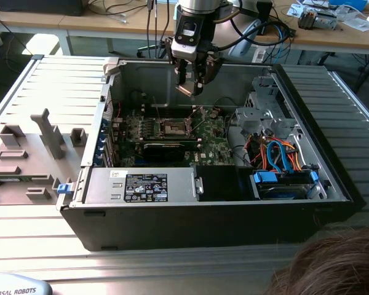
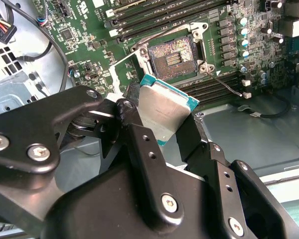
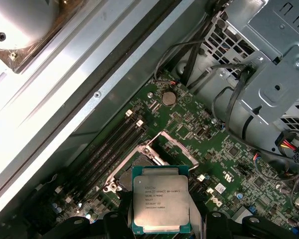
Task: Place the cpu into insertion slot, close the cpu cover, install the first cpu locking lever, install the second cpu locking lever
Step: 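Place the cpu into insertion slot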
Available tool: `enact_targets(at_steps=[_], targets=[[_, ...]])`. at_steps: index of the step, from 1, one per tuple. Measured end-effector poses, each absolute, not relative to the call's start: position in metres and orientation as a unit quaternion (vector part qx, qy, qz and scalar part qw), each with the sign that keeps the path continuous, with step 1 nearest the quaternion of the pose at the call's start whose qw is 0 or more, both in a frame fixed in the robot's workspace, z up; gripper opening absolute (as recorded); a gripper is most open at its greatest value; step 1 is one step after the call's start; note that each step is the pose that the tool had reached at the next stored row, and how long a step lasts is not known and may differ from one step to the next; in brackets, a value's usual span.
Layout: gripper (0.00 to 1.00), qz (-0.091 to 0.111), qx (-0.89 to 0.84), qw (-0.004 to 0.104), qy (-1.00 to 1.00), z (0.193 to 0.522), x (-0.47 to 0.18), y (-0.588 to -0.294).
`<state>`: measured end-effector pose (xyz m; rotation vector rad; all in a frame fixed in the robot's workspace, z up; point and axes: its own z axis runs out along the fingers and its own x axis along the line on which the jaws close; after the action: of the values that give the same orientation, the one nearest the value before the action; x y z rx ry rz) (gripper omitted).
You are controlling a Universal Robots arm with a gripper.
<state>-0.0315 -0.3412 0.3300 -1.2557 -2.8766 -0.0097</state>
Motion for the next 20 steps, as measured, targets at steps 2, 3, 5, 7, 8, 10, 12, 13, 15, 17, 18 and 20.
enact_targets(at_steps=[2,3,5,7,8,10,12,13,15,17,18,20], targets=[[0.54,-0.003,-0.401,0.001,-0.916,0.3300,-0.0315,-0.3412],[0.54,-0.003,-0.401,0.001,-0.916,0.3300,-0.0315,-0.3412],[0.54,-0.003,-0.401,0.001,-0.916,0.3300,-0.0315,-0.3412],[0.54,-0.003,-0.402,0.001,-0.916,0.3300,-0.0315,-0.3412],[0.54,-0.003,-0.403,0.001,-0.915,0.3300,-0.0315,-0.3412],[0.54,-0.003,-0.403,0.001,-0.915,0.3299,-0.0315,-0.3412],[0.54,-0.003,-0.404,0.001,-0.915,0.3299,-0.0315,-0.3412],[0.54,-0.003,-0.405,0.001,-0.914,0.3299,-0.0315,-0.3412],[0.54,-0.003,-0.405,0.001,-0.914,0.3299,-0.0315,-0.3412],[0.54,-0.003,-0.406,0.001,-0.914,0.3299,-0.0315,-0.3412],[0.54,-0.003,-0.406,0.001,-0.914,0.3299,-0.0315,-0.3412],[0.54,-0.003,-0.407,0.001,-0.914,0.3299,-0.0315,-0.3412]])
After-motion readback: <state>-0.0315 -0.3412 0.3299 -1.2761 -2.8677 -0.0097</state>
